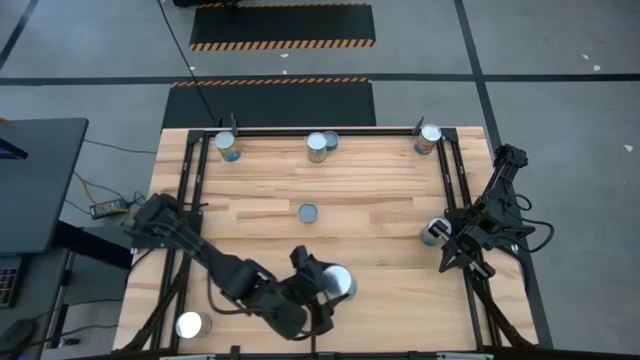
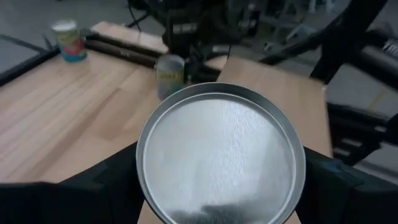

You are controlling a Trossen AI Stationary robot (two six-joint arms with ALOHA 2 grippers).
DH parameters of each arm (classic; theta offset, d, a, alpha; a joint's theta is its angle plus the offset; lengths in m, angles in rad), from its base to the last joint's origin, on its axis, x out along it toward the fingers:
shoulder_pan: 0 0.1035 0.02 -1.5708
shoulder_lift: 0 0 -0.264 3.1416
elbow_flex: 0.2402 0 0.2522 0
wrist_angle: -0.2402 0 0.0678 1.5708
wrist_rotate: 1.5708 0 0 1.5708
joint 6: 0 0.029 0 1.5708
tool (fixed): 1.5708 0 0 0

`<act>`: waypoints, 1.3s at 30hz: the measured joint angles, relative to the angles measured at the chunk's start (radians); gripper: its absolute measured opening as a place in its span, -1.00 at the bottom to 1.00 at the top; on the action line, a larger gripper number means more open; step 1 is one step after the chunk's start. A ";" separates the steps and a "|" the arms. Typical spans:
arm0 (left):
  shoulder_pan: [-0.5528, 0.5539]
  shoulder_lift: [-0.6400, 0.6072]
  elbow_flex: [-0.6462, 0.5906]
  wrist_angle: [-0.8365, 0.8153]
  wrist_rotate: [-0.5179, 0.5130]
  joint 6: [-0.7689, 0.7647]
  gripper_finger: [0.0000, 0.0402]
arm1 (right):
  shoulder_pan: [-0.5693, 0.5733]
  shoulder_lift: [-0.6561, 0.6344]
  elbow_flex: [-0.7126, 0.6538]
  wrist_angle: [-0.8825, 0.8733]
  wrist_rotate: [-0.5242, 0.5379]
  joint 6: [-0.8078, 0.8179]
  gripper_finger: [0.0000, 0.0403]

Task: Pick and place cans onto a shelf
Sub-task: Put the left canned cherries on the shelf

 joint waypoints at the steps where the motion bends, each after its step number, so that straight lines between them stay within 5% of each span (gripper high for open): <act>1: 0.007 0.010 0.000 -0.006 0.015 -0.001 0.58 | 0.000 0.000 0.000 0.000 0.000 0.000 -0.92; 23: 0.024 0.045 -0.011 -0.091 0.102 -0.104 0.63 | 0.000 0.000 0.000 0.000 0.000 0.000 -0.92; 39: 0.024 0.049 0.015 -0.068 0.092 0.011 0.76 | 0.000 0.000 0.000 0.000 0.000 0.000 -0.92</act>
